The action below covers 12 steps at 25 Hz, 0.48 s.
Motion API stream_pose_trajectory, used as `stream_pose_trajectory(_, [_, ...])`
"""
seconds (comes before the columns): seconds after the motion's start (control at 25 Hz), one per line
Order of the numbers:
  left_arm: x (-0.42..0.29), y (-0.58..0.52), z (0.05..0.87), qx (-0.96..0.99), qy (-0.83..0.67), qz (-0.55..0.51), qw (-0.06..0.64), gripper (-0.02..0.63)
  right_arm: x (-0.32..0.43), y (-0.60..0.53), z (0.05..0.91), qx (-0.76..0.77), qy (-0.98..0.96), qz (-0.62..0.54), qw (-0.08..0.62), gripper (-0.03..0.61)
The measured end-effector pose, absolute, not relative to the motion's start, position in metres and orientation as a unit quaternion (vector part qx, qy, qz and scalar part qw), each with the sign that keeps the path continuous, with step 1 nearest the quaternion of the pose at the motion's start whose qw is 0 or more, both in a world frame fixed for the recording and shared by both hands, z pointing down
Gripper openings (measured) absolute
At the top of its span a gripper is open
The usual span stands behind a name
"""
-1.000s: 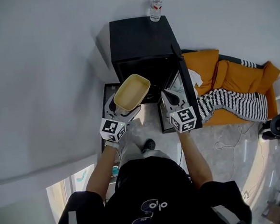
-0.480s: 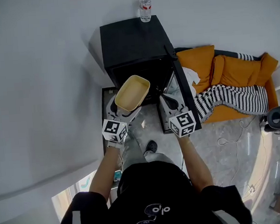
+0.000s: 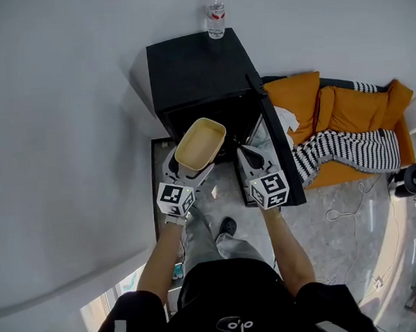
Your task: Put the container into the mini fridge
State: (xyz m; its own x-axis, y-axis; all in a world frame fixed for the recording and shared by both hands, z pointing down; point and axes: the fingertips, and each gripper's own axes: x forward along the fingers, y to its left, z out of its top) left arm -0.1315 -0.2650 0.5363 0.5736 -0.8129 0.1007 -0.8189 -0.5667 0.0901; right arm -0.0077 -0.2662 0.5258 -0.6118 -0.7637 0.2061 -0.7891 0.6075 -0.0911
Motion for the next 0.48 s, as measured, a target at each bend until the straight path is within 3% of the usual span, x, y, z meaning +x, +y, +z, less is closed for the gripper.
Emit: stream_pose_trajectory(0.48, [-0.135,-0.321,0.576,0.881,-0.467,0.034,0.068,0.526,-0.03,-0.297,0.563,0.436,-0.891,0.102,0.081,0.008])
